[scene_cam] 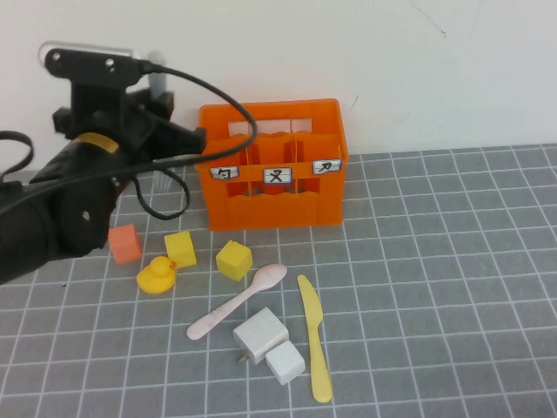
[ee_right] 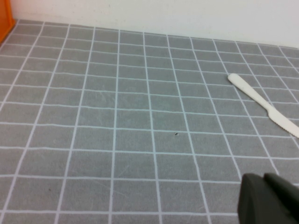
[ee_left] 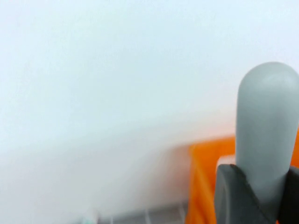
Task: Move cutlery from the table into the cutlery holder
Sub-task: Place the fork on the box
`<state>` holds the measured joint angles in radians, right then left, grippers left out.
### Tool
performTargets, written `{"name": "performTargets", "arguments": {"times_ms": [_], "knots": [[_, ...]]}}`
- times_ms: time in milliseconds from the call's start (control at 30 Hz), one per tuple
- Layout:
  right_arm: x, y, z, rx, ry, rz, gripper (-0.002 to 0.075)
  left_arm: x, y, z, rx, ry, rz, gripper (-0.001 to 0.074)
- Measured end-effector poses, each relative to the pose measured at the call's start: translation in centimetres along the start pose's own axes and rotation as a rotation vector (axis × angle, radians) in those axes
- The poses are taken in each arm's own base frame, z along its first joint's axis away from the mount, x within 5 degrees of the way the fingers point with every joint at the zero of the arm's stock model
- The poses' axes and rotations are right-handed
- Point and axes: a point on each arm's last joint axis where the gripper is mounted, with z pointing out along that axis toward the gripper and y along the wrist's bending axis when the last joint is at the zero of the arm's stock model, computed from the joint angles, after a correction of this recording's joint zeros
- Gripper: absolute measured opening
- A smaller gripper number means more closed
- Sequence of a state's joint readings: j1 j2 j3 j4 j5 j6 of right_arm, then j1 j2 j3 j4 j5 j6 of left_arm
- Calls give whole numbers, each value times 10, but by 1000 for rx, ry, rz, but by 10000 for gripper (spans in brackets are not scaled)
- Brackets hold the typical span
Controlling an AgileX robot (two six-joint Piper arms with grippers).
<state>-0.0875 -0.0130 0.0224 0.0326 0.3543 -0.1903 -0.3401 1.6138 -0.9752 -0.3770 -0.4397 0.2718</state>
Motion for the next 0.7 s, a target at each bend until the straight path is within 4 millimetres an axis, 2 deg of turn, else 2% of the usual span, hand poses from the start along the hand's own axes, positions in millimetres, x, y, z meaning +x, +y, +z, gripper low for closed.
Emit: {"name": "performTargets", "arguments": {"times_ms": [200, 367, 467, 700], "knots": [[0, 0, 0, 0, 0, 0, -3, -18, -24, -6, 129, -194, 53, 157], [0, 0, 0, 0, 0, 0, -3, -29, -42, -12, 236, -341, 1, 157], [0, 0, 0, 0, 0, 0, -3, -28, -48, -11, 276, -394, -29, 157], [0, 0, 0, 0, 0, 0, -3, -9, -48, 5, 282, -401, -143, 157]]}}
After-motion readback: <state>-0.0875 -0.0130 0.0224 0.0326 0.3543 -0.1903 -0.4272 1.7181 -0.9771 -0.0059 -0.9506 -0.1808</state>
